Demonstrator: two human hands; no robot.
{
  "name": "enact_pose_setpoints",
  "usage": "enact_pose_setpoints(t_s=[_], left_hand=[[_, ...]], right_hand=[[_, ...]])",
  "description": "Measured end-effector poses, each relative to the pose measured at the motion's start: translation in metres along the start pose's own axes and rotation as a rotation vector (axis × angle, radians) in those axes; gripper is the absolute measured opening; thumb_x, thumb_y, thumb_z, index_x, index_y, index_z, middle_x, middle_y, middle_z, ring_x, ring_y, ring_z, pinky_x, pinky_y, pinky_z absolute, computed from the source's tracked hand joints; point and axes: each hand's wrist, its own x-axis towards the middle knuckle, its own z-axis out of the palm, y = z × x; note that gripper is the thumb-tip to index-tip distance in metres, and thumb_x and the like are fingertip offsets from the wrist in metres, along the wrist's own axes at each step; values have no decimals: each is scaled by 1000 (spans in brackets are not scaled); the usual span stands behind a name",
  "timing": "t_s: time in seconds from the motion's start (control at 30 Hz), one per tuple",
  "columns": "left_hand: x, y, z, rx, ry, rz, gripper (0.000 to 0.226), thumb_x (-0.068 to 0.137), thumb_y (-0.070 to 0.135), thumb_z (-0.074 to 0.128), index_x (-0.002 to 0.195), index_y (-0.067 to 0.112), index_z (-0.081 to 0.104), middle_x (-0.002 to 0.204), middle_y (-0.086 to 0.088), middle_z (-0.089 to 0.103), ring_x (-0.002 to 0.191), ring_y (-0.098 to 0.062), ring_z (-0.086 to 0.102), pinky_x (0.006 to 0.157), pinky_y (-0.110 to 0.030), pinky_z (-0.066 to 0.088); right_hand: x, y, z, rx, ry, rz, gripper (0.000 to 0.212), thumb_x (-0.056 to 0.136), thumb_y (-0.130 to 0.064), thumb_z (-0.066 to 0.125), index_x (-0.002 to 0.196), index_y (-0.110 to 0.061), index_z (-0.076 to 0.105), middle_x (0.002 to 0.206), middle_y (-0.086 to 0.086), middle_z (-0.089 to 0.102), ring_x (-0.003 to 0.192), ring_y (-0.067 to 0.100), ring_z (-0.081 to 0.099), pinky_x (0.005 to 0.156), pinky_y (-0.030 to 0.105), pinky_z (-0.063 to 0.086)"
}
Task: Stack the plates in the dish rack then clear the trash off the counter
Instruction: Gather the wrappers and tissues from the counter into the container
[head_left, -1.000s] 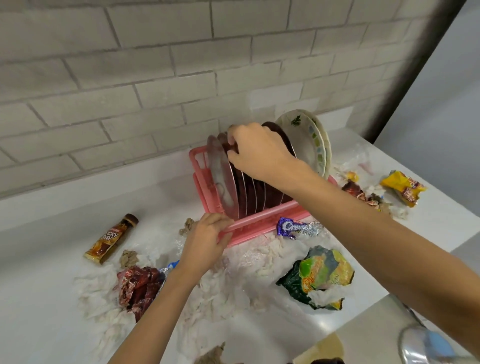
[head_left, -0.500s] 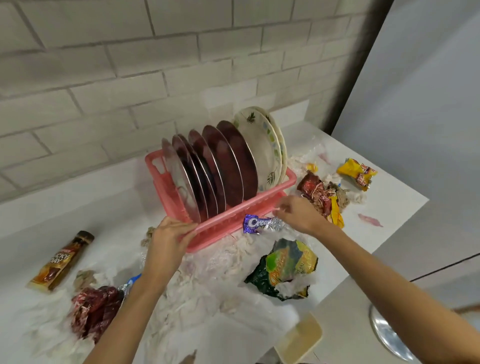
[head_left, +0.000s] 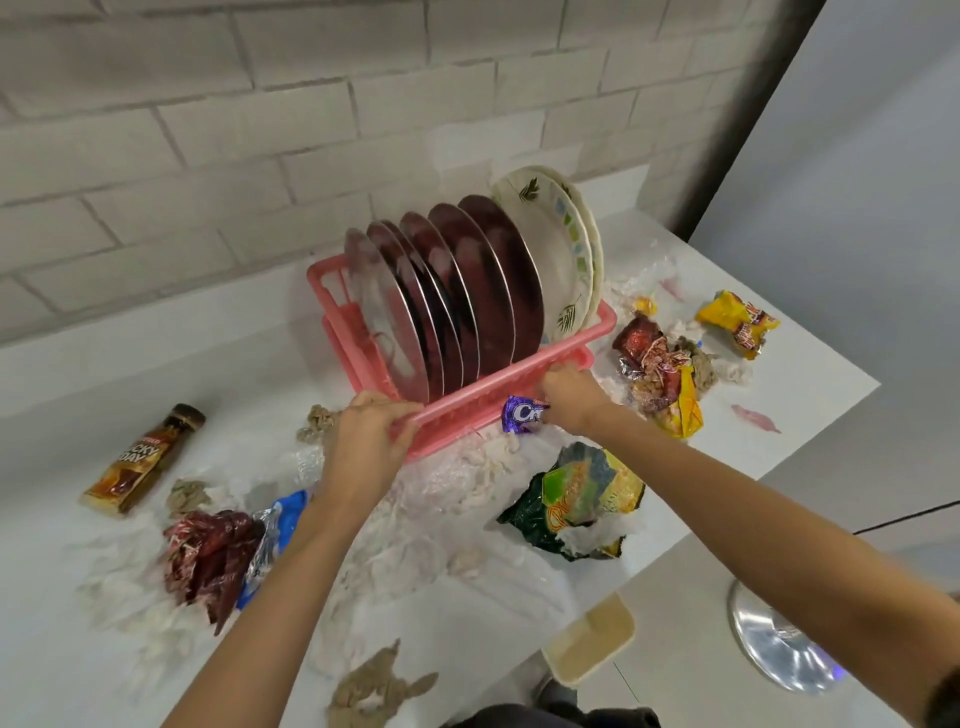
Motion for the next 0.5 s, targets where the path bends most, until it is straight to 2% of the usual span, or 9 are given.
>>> enact_pose_setpoints(t_s=[0.03, 0.1, 0.2, 0.27, 0.37, 0.43, 0.5], left_hand=[[-4, 2, 1, -6, 30, 30, 22, 82, 17, 76, 104, 21, 76, 96, 2, 73, 93, -12, 58, 86, -33, 51], [-15, 10, 3, -39, 109, 90, 20, 84, 13, 74, 103, 18, 76, 105, 3, 72, 101, -17, 58, 95, -33, 45], [-35, 25, 8, -163, 143, 132, 16, 88, 18, 68, 102, 18, 76, 103, 8, 70, 99, -11, 58, 94, -29, 42], [-45, 34, 15, -272, 77, 115, 15, 88, 20, 66, 100, 20, 75, 98, 13, 70, 89, -6, 61, 86, -30, 49], [-54, 43, 31, -326, -112, 92, 15, 90, 20, 65, 101, 26, 74, 93, 17, 70, 80, -3, 62, 77, -32, 54], [-58, 48, 42, -334, -215, 69, 16, 91, 21, 64, 101, 29, 74, 92, 17, 70, 79, -1, 61, 74, -30, 53], [-59, 57, 49, -350, -248, 48, 16, 92, 22, 63, 101, 29, 74, 92, 19, 69, 77, 0, 60, 69, -24, 49]], right_hand=[[-1, -1, -1, 4, 9, -9, 20, 81, -6, 67, 102, -4, 65, 108, 15, 64, 104, 32, 58, 90, 40, 46], [-3, 0, -6, 20, 43, -41, 7, 81, -6, 67, 82, -10, 62, 98, 14, 67, 98, 32, 60, 86, 37, 45], [-8, 6, -18, 99, 93, -89, 10, 80, -6, 67, 74, -11, 61, 90, 8, 67, 91, 28, 61, 83, 35, 46], [-17, 9, -23, 111, 123, -147, 7, 80, -5, 68, 76, -8, 63, 89, 7, 66, 90, 26, 58, 80, 37, 47], [-36, 11, -30, 141, 215, -243, 6, 80, -2, 70, 79, -7, 67, 88, 6, 67, 90, 24, 56, 79, 39, 48], [-50, 13, -39, 181, 317, -273, 7, 79, -1, 72, 84, -6, 70, 89, 6, 69, 88, 23, 57, 78, 34, 48], [-65, 14, -52, 254, 436, -256, 8, 81, -3, 71, 89, -6, 69, 92, 6, 67, 88, 21, 56, 78, 27, 46]])
